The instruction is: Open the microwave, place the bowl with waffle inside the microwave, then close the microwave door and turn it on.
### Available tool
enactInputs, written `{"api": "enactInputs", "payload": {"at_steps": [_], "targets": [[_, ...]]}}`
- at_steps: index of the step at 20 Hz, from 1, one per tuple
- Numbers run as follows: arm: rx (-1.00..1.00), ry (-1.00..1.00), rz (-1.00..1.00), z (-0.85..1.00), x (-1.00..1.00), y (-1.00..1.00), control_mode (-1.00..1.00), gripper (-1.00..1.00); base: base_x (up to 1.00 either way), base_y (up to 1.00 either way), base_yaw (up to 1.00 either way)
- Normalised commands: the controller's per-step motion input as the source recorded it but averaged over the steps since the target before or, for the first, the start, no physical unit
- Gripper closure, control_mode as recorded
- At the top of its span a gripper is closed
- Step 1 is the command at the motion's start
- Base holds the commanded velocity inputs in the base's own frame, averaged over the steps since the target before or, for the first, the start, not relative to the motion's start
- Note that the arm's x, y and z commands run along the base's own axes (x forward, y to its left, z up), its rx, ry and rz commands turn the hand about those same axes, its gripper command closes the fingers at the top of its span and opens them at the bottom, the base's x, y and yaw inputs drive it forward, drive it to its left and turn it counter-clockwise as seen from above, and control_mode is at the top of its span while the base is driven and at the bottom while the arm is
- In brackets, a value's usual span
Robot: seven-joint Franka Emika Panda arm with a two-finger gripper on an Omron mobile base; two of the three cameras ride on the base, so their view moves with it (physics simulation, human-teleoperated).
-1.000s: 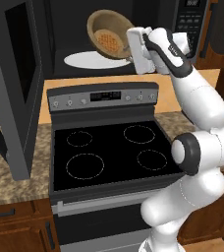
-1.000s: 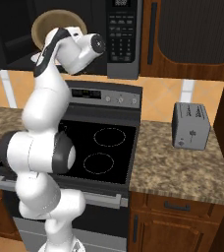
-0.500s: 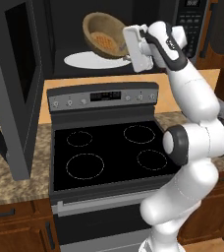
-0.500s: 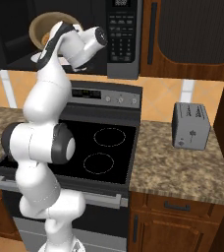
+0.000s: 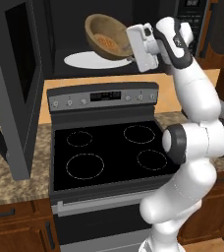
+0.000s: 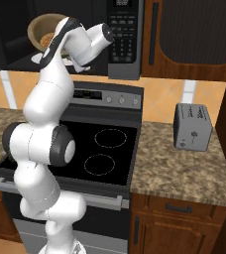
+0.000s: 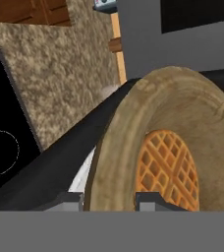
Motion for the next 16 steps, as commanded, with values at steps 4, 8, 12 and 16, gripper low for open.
{"api": "enactInputs", "payload": {"at_steps": [4,8,12,16], "targets": [[-0.03,-0.01,0.00,-0.02,-0.60,0.00,-1.00,1.00,0.00,0.00,0.00],[-0.10,0.00,-0.01,0.00,-0.09,0.01,-1.00,1.00,0.00,0.00,0.00],[-0.11,0.06,-0.08,-0.02,0.17,0.00,-1.00,1.00,0.00,0.00,0.00],[-0.09,0.10,-0.10,0.00,0.42,0.00,-1.00,1.00,0.00,0.00,0.00]]}}
